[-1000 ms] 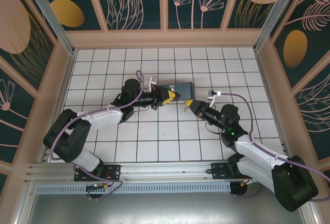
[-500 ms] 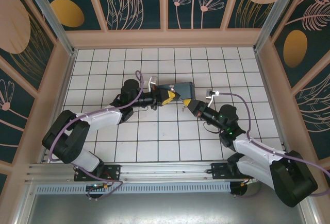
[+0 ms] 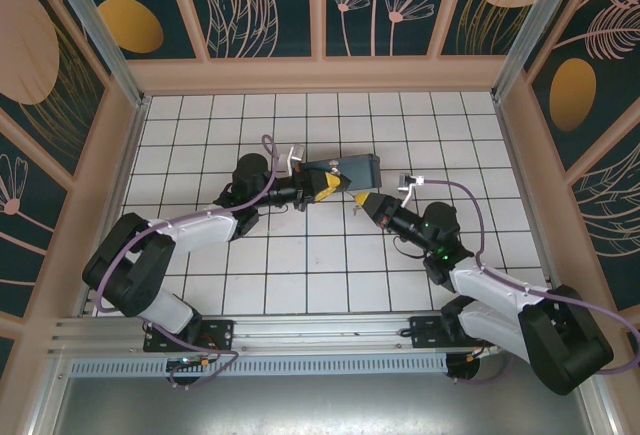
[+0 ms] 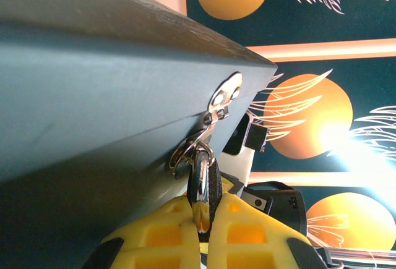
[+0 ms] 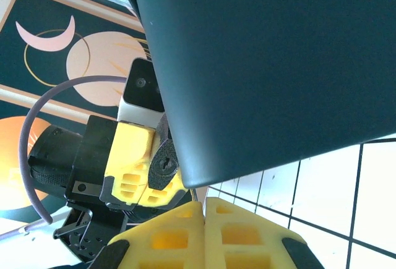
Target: Unlock a padlock with a key
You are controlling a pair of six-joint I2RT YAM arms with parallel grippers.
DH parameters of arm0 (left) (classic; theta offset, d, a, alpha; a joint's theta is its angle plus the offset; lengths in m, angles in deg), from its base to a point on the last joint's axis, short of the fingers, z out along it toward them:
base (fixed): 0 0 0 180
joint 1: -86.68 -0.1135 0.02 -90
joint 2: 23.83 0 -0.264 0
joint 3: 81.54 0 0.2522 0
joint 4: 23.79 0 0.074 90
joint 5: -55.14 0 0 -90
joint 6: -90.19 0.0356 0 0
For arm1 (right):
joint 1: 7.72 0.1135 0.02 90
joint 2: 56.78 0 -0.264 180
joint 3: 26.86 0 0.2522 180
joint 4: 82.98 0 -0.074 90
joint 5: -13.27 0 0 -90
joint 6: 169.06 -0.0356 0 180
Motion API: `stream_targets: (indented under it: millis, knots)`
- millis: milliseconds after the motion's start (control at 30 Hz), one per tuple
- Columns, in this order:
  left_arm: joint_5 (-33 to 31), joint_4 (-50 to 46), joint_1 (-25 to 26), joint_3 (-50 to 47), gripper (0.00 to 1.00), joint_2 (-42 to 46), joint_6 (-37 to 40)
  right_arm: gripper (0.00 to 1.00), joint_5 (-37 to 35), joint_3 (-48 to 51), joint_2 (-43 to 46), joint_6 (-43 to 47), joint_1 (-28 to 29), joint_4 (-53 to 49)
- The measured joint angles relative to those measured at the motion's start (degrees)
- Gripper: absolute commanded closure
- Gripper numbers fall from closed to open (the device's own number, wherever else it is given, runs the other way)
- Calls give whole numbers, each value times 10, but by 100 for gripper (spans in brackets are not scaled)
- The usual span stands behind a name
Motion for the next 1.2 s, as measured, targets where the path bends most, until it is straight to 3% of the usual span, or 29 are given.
stream_targets:
  millis: [1200]
  knots:
    - [-2,6,-3,0,95,-3,3,100,-9,-9,-10,-10,0,44]
